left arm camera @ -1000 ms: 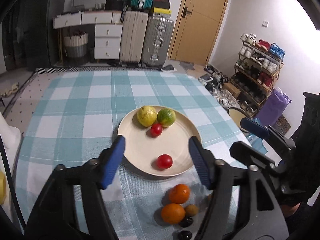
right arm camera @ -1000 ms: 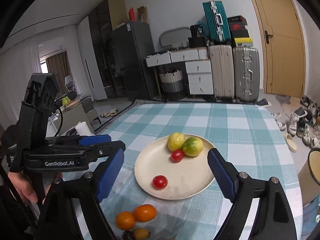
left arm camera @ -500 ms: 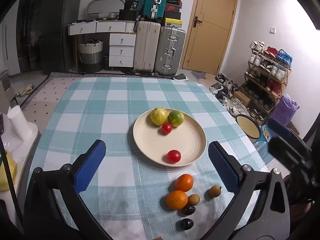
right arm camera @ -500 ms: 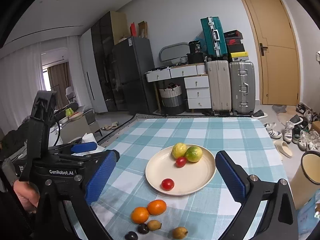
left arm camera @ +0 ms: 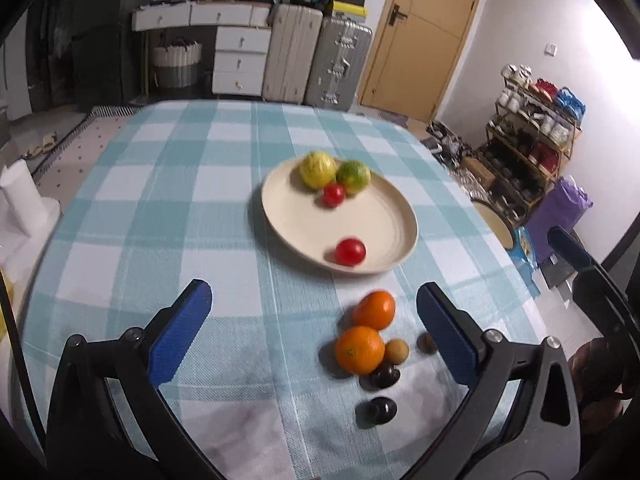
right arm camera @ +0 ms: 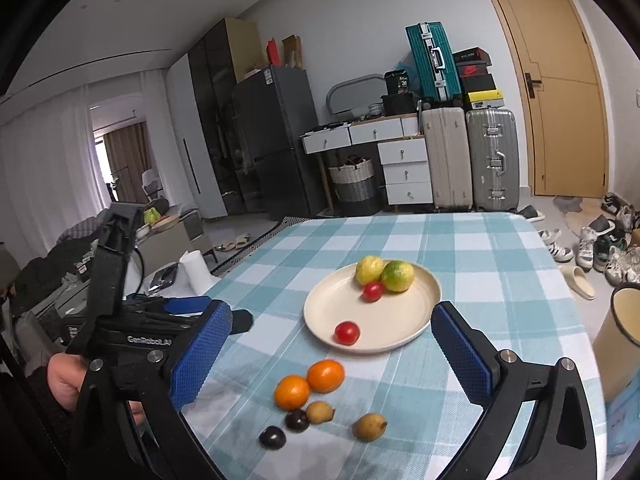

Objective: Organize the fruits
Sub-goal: 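Pull both tools back from the plate toward the oranges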

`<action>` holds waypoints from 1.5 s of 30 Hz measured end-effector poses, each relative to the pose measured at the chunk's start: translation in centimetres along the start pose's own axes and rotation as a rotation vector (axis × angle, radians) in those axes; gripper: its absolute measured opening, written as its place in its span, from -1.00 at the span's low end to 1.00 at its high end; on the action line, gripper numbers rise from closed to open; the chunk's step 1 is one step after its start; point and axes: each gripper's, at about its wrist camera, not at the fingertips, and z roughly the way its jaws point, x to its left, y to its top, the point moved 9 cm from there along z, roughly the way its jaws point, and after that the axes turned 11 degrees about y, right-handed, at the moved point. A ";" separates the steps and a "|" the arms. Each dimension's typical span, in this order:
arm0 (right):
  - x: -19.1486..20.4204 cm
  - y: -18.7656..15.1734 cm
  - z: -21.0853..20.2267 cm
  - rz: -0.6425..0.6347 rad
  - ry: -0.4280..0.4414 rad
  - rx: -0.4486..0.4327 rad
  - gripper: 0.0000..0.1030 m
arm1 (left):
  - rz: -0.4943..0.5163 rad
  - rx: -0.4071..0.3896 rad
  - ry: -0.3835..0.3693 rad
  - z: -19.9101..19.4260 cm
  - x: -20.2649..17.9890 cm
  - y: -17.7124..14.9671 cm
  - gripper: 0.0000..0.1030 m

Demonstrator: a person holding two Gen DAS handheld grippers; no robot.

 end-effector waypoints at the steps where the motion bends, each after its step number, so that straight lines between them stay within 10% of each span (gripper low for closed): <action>1: 0.1 -0.4 0.2 -0.001 0.003 0.007 0.98 | 0.005 0.008 0.002 0.4 -0.1 -0.2 0.99; 29: -3.5 -5.1 3.1 0.115 -0.008 0.123 0.98 | 0.024 0.250 -0.170 7.8 -3.2 -5.3 0.86; 45: -5.5 -5.8 3.0 0.217 0.000 0.118 0.98 | -0.012 0.290 -0.280 8.0 -4.1 -5.4 -0.18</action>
